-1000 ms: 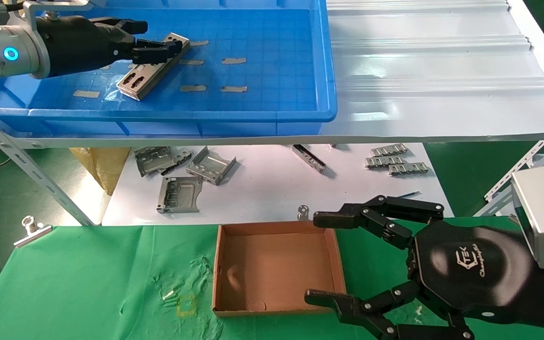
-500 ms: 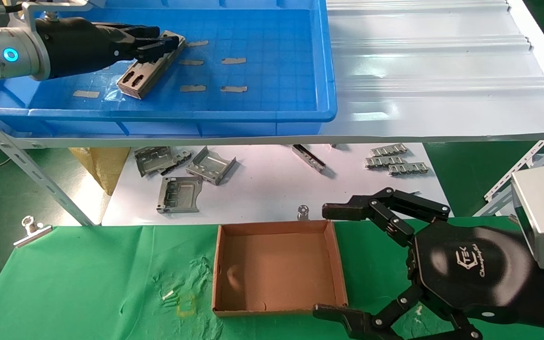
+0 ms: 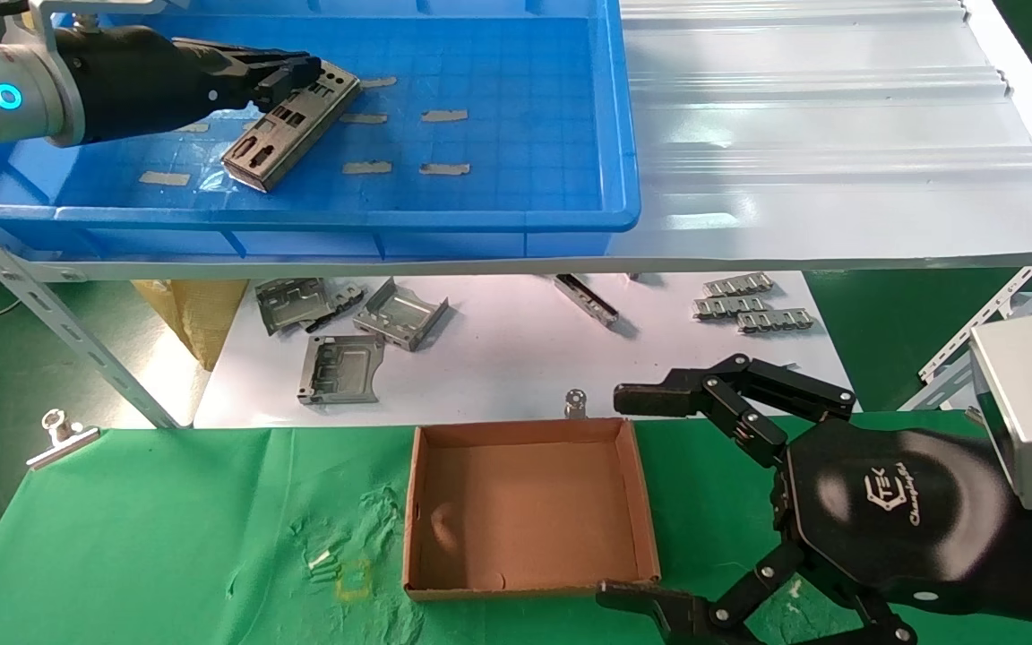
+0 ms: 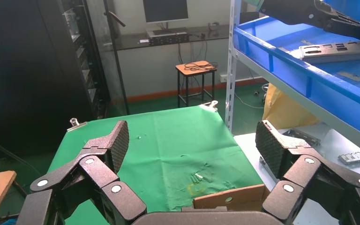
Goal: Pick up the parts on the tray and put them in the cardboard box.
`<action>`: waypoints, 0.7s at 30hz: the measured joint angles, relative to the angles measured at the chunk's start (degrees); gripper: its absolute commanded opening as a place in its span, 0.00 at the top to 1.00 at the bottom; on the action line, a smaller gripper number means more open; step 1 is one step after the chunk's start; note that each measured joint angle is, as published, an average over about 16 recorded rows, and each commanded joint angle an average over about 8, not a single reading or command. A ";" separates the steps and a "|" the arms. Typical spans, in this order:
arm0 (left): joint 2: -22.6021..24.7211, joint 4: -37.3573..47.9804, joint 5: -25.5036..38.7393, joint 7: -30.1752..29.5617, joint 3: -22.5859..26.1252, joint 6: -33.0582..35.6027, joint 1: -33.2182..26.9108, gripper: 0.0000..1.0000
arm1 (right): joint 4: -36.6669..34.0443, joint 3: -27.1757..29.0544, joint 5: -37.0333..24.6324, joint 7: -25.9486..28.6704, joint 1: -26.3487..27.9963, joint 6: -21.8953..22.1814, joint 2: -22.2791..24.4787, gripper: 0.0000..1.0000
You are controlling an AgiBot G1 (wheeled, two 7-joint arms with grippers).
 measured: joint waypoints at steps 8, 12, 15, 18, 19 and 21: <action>-0.26 -0.77 0.23 1.21 0.16 0.22 -0.16 0.00 | 0.00 -0.02 0.01 -0.01 0.00 0.01 0.01 0.00; -0.60 -1.20 0.36 2.06 0.26 1.28 -0.33 0.00 | 0.00 -0.03 0.02 -0.01 0.01 0.01 0.01 0.00; -0.93 -1.45 0.46 2.62 0.33 2.56 -0.52 0.00 | 0.00 -0.03 0.02 -0.02 0.01 0.01 0.01 0.00; -1.36 -1.57 0.59 3.02 0.44 4.38 -0.73 0.00 | 0.00 -0.04 0.03 -0.02 0.01 0.02 0.02 0.00; -1.53 -1.58 0.64 3.11 0.48 5.14 -0.81 0.00 | 0.00 -0.04 0.03 -0.02 0.01 0.02 0.02 0.00; -1.89 -1.57 0.80 3.24 0.60 6.75 -0.98 0.00 | 0.00 -0.05 0.03 -0.02 0.01 0.02 0.02 0.00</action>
